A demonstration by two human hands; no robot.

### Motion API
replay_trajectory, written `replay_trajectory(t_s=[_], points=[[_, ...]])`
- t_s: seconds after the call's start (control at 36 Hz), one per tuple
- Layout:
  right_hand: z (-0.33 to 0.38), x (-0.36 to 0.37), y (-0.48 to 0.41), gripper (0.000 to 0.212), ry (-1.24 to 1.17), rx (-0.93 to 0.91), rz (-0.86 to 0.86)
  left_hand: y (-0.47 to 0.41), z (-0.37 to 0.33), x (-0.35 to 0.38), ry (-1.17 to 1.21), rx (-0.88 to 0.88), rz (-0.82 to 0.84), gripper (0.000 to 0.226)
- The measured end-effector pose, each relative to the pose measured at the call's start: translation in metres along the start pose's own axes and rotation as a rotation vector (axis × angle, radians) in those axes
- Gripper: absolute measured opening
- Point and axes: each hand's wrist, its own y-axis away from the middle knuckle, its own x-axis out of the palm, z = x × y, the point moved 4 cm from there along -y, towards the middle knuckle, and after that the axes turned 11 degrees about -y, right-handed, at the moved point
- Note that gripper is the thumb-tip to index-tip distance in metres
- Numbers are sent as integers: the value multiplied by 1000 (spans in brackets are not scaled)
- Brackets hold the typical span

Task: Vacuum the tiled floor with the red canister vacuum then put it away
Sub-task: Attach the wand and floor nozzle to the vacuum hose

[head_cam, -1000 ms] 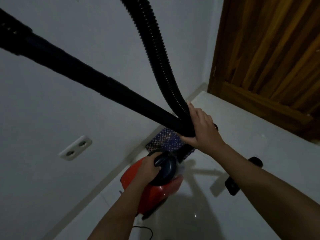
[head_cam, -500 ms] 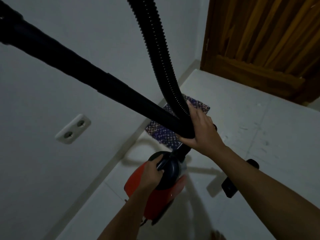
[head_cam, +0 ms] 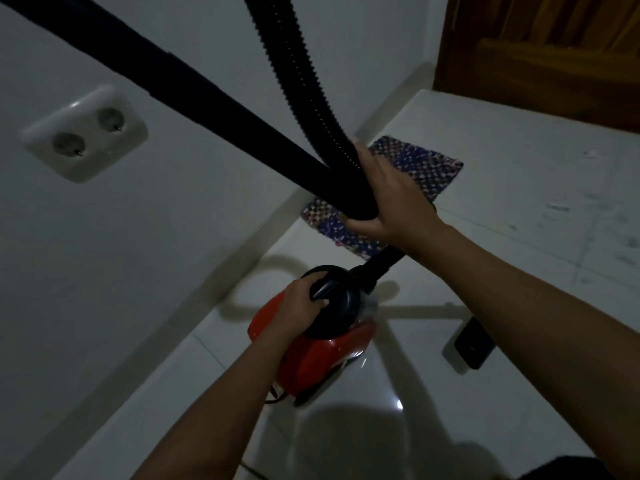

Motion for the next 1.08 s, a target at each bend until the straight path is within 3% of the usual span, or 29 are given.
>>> replay_trajectory(t_s=[0.33,0.64,0.92,1.0,1.08], points=[[13,60,-1,96,-19,-135,-150,-27,36,28,5,98,-119,57],[-3,87,-1,94,-76,-89,-150,-42,67,38,123,122,-121,53],[-3,123,2,90,37,-78,-97,-49,83,44,195,193,-44,43],[-2,125,2,90,49,-85,-120,-45,91,40,231,206,-119,33],[-2,125,2,91,51,-90,-146,-38,113,34,273,118,-339,31]])
